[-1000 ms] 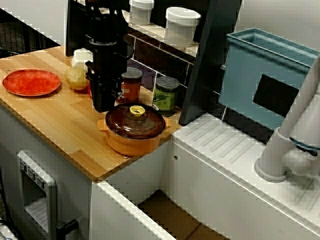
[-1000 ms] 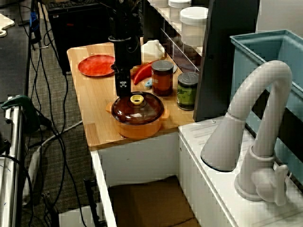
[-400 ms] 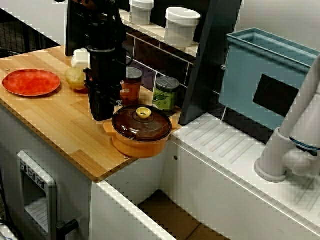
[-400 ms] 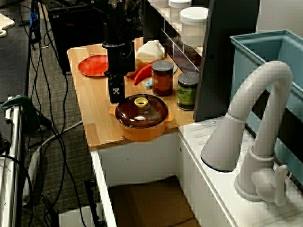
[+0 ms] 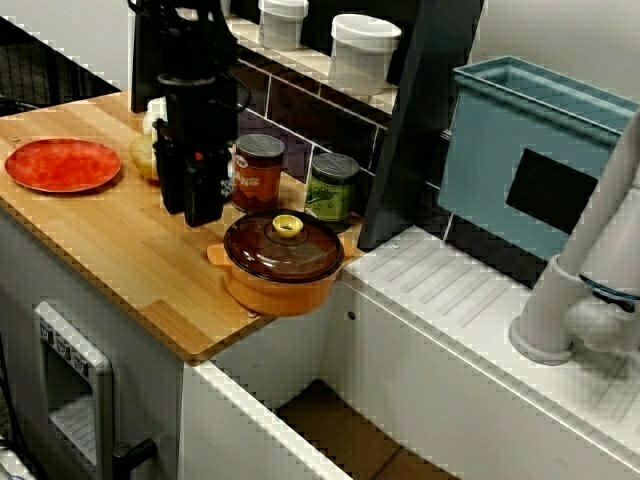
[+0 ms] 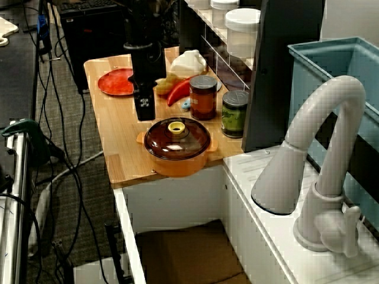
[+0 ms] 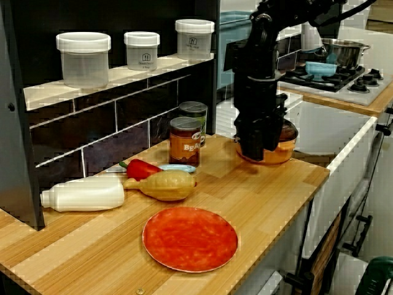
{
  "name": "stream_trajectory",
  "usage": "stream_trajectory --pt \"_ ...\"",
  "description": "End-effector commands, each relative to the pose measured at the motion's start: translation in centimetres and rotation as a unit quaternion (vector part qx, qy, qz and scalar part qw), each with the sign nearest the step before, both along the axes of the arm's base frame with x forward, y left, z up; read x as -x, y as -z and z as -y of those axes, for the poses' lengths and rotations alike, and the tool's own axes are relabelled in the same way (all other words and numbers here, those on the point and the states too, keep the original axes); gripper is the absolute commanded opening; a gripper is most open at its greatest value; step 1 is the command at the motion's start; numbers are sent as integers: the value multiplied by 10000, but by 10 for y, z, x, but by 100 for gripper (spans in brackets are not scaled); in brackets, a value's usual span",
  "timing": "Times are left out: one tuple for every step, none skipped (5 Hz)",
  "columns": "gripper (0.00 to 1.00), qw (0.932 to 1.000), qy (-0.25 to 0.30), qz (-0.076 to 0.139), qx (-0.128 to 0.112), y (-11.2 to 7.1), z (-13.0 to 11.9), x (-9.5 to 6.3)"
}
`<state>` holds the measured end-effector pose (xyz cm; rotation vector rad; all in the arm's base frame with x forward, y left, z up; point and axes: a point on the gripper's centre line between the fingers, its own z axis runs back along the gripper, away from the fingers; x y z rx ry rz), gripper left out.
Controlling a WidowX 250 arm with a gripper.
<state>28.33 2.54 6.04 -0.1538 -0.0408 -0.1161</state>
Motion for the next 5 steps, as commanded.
stream_trajectory --pt "100 9978 -244 555 -283 -22 -28 -18" --pt "12 9968 -376 626 -326 -17 -31 -30" --pt "0 9966 -398 603 -389 -13 -29 -41" --pt "0 9965 -384 584 -458 -9 -27 -46" --pt "0 9968 -297 555 -495 -6 -24 -48"
